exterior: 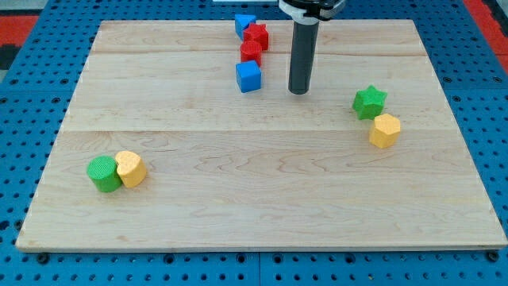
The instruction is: Move your arm to the top center
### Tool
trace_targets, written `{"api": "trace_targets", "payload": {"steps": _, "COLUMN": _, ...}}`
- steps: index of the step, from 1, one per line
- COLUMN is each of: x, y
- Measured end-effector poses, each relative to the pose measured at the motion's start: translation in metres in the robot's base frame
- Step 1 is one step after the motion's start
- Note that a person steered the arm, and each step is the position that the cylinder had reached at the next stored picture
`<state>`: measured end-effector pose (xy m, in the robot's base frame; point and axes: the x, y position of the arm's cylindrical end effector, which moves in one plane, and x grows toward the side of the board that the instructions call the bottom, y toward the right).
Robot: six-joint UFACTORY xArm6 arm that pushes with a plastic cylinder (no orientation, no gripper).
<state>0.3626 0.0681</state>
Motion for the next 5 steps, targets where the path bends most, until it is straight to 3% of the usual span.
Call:
{"api": "trace_targets", "payload": {"steps": 2, "x": 0.000, "y": 0.006}}
{"api": "trace_targets", "payload": {"steps": 5, "x": -0.075, "y": 0.044}}
